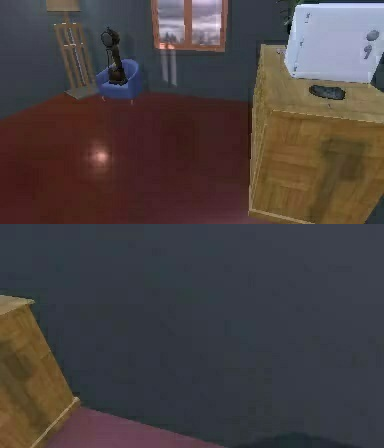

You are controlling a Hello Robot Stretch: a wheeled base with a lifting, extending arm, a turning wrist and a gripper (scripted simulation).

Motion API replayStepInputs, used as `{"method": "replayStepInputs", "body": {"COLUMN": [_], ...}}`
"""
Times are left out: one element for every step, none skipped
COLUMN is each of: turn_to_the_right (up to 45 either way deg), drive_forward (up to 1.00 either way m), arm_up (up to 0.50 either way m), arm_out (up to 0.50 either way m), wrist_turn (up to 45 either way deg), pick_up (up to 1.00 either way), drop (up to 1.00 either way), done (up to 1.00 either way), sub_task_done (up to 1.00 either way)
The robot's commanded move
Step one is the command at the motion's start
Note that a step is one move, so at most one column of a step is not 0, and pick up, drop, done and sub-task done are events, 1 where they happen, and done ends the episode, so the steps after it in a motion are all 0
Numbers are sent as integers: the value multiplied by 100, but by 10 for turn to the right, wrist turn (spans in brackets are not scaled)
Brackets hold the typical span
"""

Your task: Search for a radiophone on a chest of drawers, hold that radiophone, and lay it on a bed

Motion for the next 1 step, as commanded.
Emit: {"method": "replayStepInputs", "body": {"turn_to_the_right": [-450], "drive_forward": [0], "arm_up": [0], "arm_out": [0], "wrist_turn": [0], "pick_up": [0], "drop": [0], "done": [0], "sub_task_done": [0]}}
